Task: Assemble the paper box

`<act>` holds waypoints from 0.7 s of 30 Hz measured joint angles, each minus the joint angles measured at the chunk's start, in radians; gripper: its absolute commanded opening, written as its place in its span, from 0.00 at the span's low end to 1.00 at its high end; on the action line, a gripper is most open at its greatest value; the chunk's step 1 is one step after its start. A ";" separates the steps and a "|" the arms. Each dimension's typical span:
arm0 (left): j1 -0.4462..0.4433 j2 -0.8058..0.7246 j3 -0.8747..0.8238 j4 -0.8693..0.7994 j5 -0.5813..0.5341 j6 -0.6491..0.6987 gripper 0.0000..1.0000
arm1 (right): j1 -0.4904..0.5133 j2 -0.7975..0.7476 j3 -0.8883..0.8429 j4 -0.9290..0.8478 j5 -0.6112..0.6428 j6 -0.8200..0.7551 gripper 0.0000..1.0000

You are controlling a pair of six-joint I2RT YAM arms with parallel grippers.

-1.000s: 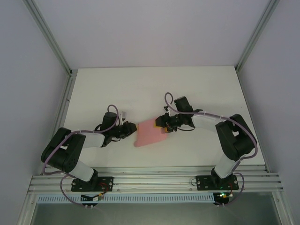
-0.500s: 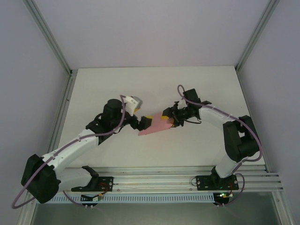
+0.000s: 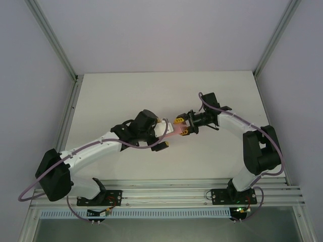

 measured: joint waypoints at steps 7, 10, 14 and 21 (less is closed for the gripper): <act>-0.008 0.019 0.005 0.013 -0.059 0.045 0.55 | -0.010 0.000 -0.049 0.083 -0.036 0.108 0.43; -0.010 0.029 0.005 0.026 -0.085 0.055 0.49 | -0.013 0.000 -0.071 0.110 -0.043 0.133 0.49; -0.012 0.054 0.008 0.040 -0.121 0.069 0.39 | -0.018 0.000 -0.087 0.145 -0.047 0.157 0.72; -0.012 0.088 0.010 0.043 -0.164 0.082 0.29 | -0.045 -0.047 -0.092 0.050 0.027 0.014 1.00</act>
